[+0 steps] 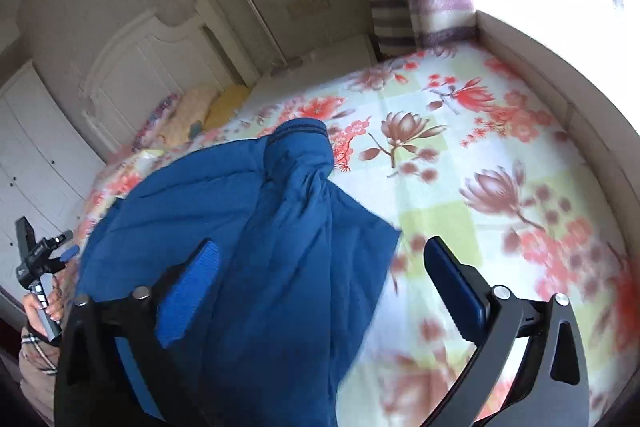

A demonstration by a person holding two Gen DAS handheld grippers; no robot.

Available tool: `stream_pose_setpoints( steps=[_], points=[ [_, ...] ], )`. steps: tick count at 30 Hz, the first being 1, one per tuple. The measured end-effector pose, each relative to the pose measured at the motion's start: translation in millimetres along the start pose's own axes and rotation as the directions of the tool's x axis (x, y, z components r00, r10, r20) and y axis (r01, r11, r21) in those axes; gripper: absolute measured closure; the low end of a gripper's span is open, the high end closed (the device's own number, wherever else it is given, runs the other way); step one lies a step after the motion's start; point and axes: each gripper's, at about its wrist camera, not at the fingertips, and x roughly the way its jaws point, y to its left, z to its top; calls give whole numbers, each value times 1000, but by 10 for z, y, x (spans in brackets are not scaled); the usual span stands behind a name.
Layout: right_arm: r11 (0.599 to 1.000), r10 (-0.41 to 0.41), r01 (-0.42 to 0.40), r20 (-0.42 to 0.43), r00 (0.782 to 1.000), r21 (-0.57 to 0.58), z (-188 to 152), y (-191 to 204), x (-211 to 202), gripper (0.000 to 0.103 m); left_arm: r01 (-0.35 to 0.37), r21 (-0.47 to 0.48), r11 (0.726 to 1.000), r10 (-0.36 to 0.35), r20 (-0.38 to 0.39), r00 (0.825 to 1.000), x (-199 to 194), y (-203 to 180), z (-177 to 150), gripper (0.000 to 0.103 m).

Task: Fold large clothes
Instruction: 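Lower the folded jacket onto the bed and open both tools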

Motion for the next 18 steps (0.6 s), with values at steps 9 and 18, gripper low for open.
stream_pose_setpoints(
  steps=[9, 18],
  points=[
    [985, 143, -146, -39, 989, -89, -1084, 20, -715, 4, 140, -9, 990, -140, -56, 989, -517, 361, -1212, 3],
    [986, 156, -155, 15, 988, -60, -1265, 163, -604, 62, 136, -5, 991, -136, -24, 990, -347, 55, -1432, 57]
  ],
)
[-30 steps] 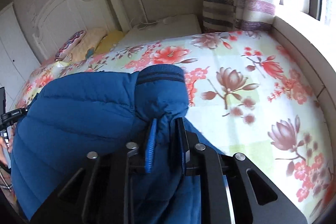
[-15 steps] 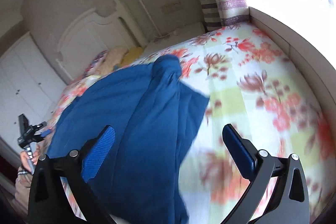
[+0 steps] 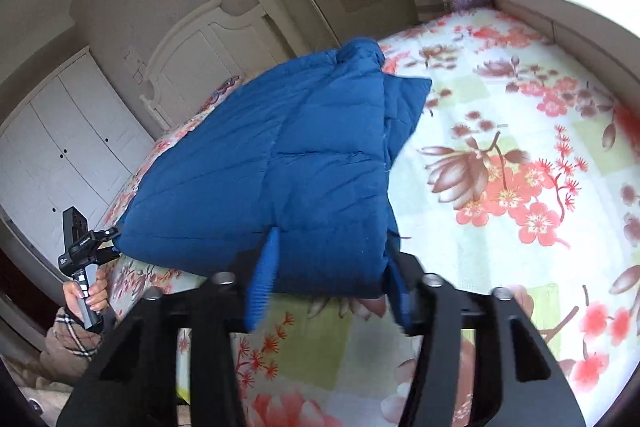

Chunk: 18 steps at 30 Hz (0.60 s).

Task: Fold large clothes
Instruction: 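Lower the folded jacket onto the bed and open both tools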

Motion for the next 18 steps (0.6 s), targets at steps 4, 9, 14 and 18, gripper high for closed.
stream_pose_setpoints(
  steps=[4, 9, 14, 18],
  points=[
    [998, -26, 29, 52, 998, -52, -26, 161, -208, 74, -26, 33, 999, 24, 43, 999, -219, -130, -51, 74],
    [995, -29, 32, 26, 999, -96, -209, 279, -496, 75, -63, 86, 994, 59, 49, 997, -534, -263, -315, 74],
    [995, -18, 17, -12, 1000, -95, -513, 319, -754, 75, -46, 58, 997, 44, 28, 999, -724, -199, -663, 72],
    [995, -6, 2, -47, 999, -96, -668, 321, -845, 74, -46, 55, 997, 45, 30, 999, -819, -162, -811, 65]
  ],
)
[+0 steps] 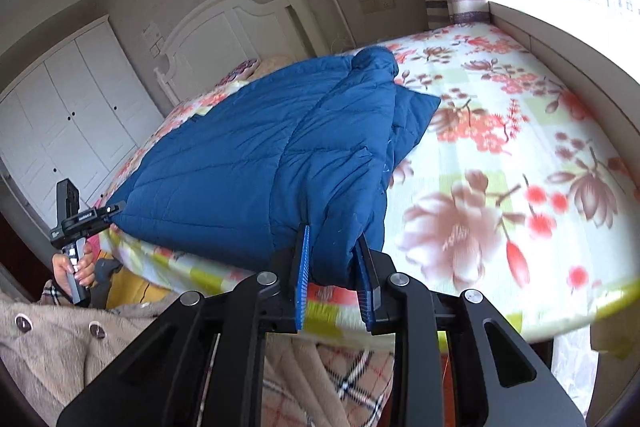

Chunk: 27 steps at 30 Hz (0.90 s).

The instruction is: Fold large clothes

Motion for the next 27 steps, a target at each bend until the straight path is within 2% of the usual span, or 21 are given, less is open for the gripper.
stream_pose_setpoints(
  steps=[2, 4, 6, 7, 8, 9, 11, 12, 13, 16, 18, 19, 22, 24, 25, 26, 27],
  points=[
    [1000, 9, -9, -20, 1000, -13, -46, 18, -34, 74, -1, -16, 1000, 1, -9, 1000, -21, 49, -17, 61],
    [999, 1, -3, -49, 999, -40, -46, 19, -78, 73, -24, -18, 1000, 24, -7, 1000, -104, 68, -42, 48],
    [996, -70, 67, -60, 996, -51, -29, -19, -148, 66, -101, 1, 995, 101, 16, 995, -197, 56, -19, 12],
    [987, -153, 150, -45, 987, -58, 7, -30, -202, 46, -154, 9, 988, 153, 58, 986, -288, 43, 0, 9],
    [969, -242, 242, -6, 970, -44, 98, -39, -290, 33, -207, 15, 978, 205, 93, 974, -367, 16, 25, 6],
    [960, -279, 280, 27, 960, -26, 168, -26, -344, 31, -267, 23, 963, 262, 131, 956, -448, -36, 74, 6],
    [962, -268, 271, 89, 959, -17, 356, 99, -400, 26, -315, 52, 948, 300, 198, 933, -570, -215, 204, 2],
    [967, -248, 253, 114, 962, -29, 462, 211, -380, 21, -313, 77, 947, 288, 229, 930, -612, -360, 292, 2],
    [968, -234, 244, 140, 962, -57, 579, 365, -326, 8, -309, 101, 946, 277, 246, 929, -621, -481, 357, 2],
    [952, -230, 259, 182, 956, -160, 924, 814, -47, 6, -335, 228, 914, 259, 306, 916, -529, -1025, 617, 2],
    [943, -222, 259, 186, 957, -207, 1153, 1049, 171, 6, -389, 301, 871, 285, 336, 898, -352, -1422, 827, 2],
    [940, -205, 242, 167, 964, -240, 1299, 1181, 362, 6, -388, 339, 857, 278, 330, 902, -234, -1580, 935, 2],
    [930, -231, 248, 93, 969, -272, 1612, 1413, 888, 6, -385, 378, 842, 293, 280, 914, 156, -1799, 1196, 2],
    [926, -238, 244, 57, 970, -287, 1763, 1510, 1209, 6, -373, 358, 856, 312, 217, 925, 490, -1809, 1383, 2],
    [922, -253, 251, 33, 967, -294, 1833, 1541, 1400, 6, -343, 357, 869, 295, 183, 938, 677, -1794, 1479, 2],
    [921, -258, 252, 17, 966, -298, 1876, 1559, 1522, 6, -332, 359, 872, 292, 162, 943, 789, -1778, 1517, 2],
    [921, -257, 244, -3, 966, -303, 1923, 1576, 1686, 6, -343, 351, 871, 313, 139, 939, 966, -1750, 1591, 3]
  ],
)
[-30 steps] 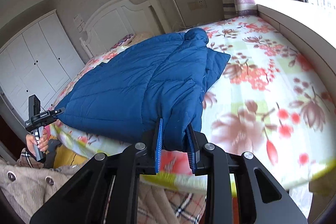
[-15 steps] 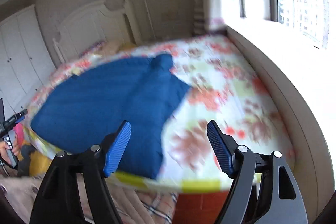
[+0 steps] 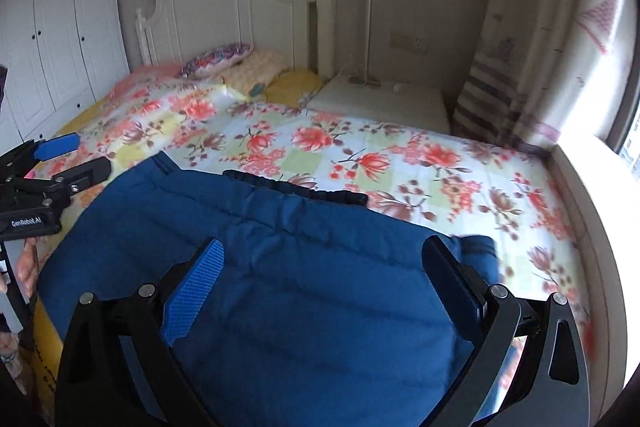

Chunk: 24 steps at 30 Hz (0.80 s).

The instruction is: Fold large clothes

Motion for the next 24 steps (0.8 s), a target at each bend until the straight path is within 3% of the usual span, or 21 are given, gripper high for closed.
stream_pose_setpoints(
  steps=[1, 3, 7, 9, 11, 12, 18, 20, 24],
  points=[
    [1000, 12, -12, -16, 1000, -6, 47, 48, 131, 6, 0, -7, 1000, 0, -23, 1000, 139, -6, 32, 3],
    [999, 27, -28, -38, 999, -19, 110, 108, 315, 6, 67, -41, 997, -69, -71, 995, 389, 33, 104, 3],
    [996, 5, -10, -67, 998, -84, 187, 235, 635, 6, 89, -94, 992, -104, -164, 981, 808, 13, 163, 2],
    [994, -25, 10, -134, 991, -113, 128, 261, 914, 6, 88, -84, 993, -107, -256, 961, 1122, -68, 121, 2],
    [994, -51, 25, -240, 969, -108, 9, 223, 1268, 4, 63, -37, 997, -72, -355, 932, 1505, -174, -25, 2],
    [996, -42, 20, -248, 968, -91, -17, 192, 1326, 4, 60, -25, 998, -65, -378, 924, 1644, -203, -98, 2],
    [993, -76, 55, -207, 975, -106, -72, 215, 1330, 4, 80, -56, 995, -93, -315, 944, 1693, -159, -210, 2],
    [995, -79, 64, -194, 978, -82, -51, 163, 1290, 9, 86, -62, 994, -100, -298, 949, 1692, -149, -228, 2],
    [977, -214, 208, -165, 963, -53, -13, -113, 1082, 8, 81, -48, 996, -91, -276, 957, 1662, -173, -221, 2]
  ],
)
